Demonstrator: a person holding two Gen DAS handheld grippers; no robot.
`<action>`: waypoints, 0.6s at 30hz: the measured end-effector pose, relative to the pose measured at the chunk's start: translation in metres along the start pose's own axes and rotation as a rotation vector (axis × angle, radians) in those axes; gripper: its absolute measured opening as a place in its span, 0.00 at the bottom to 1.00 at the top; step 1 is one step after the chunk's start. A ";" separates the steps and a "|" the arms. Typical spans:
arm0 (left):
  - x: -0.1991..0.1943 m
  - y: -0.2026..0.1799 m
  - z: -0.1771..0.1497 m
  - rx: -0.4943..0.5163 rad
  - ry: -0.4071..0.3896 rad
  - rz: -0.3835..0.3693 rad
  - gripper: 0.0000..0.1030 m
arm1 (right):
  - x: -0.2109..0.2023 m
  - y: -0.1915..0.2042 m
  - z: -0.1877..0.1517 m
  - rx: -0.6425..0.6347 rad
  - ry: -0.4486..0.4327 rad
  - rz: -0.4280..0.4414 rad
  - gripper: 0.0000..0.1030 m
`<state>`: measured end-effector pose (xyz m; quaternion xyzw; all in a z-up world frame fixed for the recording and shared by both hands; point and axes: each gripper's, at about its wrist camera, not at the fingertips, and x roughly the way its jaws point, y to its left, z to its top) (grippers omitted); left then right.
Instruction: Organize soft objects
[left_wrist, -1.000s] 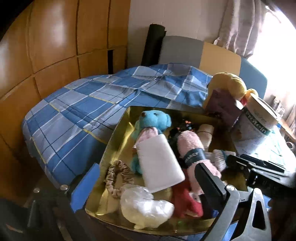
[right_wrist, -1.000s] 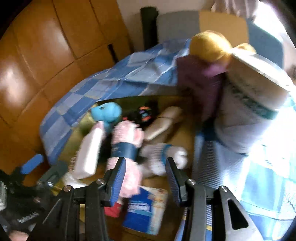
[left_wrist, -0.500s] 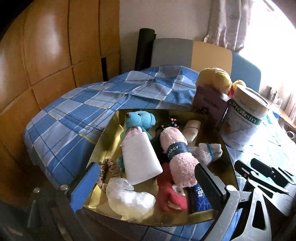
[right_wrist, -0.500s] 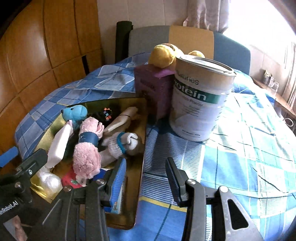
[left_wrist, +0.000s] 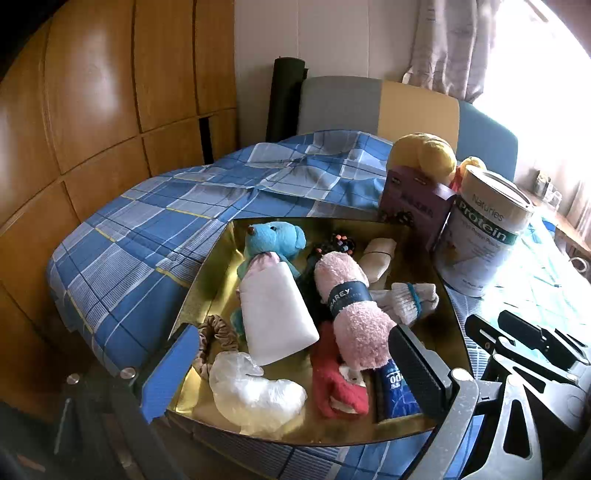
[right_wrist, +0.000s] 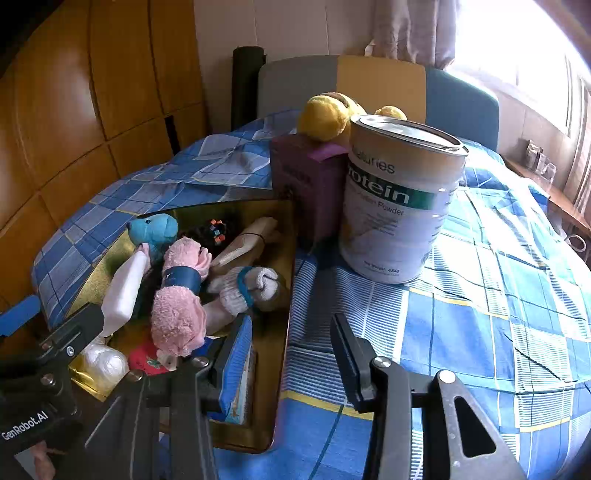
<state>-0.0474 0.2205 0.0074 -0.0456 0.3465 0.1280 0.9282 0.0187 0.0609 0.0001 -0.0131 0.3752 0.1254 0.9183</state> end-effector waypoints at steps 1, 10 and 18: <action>0.000 0.000 0.000 -0.003 0.001 -0.001 1.00 | 0.000 0.000 0.000 -0.001 0.000 0.001 0.43; 0.002 0.003 0.000 -0.018 0.010 0.003 1.00 | 0.001 0.001 -0.001 -0.001 0.005 0.005 0.43; 0.003 0.003 0.000 -0.016 0.011 0.002 1.00 | 0.001 0.000 -0.001 0.000 0.010 0.007 0.43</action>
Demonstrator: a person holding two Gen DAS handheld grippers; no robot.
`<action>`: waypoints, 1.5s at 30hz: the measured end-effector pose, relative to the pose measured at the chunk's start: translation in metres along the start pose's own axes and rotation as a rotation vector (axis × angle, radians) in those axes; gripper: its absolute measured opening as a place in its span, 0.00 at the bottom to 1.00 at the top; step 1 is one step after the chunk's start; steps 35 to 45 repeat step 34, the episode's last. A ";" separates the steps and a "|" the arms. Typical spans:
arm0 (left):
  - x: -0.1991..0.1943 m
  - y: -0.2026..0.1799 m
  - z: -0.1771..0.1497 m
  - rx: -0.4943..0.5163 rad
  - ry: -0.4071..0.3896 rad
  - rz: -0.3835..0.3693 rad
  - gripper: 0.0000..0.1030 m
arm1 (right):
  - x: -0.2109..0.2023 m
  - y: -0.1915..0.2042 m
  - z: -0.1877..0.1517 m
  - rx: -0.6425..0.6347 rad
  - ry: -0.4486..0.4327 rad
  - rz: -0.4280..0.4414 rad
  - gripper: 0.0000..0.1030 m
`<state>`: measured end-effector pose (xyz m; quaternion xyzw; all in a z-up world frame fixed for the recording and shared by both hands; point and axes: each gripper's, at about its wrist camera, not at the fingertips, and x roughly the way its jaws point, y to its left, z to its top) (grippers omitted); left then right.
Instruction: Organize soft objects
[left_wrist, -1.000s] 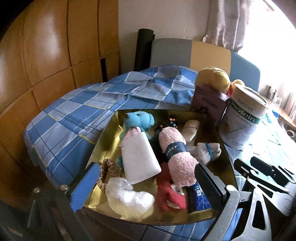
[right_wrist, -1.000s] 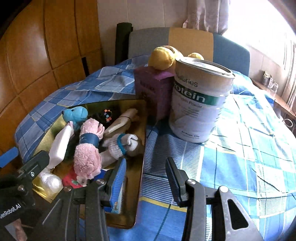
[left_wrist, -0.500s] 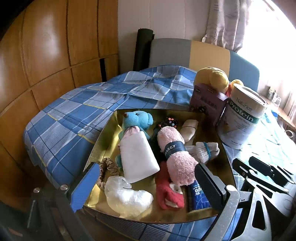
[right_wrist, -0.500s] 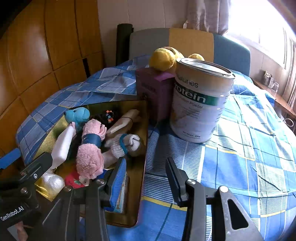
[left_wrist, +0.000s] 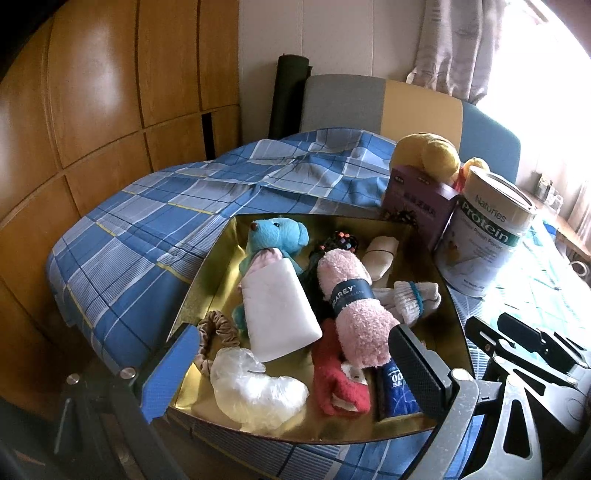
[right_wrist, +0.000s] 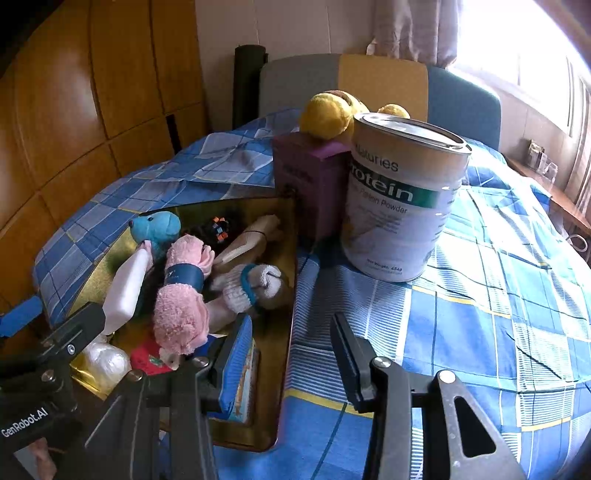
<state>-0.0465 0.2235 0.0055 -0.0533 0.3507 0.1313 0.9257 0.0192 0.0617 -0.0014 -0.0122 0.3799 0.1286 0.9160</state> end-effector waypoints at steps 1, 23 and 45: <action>0.000 0.000 0.000 0.000 0.000 -0.001 1.00 | 0.000 0.000 0.000 0.001 0.001 0.000 0.43; 0.001 -0.001 -0.004 0.006 0.007 0.003 1.00 | 0.002 0.000 -0.002 0.003 0.008 0.001 0.43; 0.004 0.005 -0.002 -0.016 0.010 -0.017 0.98 | 0.002 -0.019 -0.002 0.065 0.003 -0.007 0.43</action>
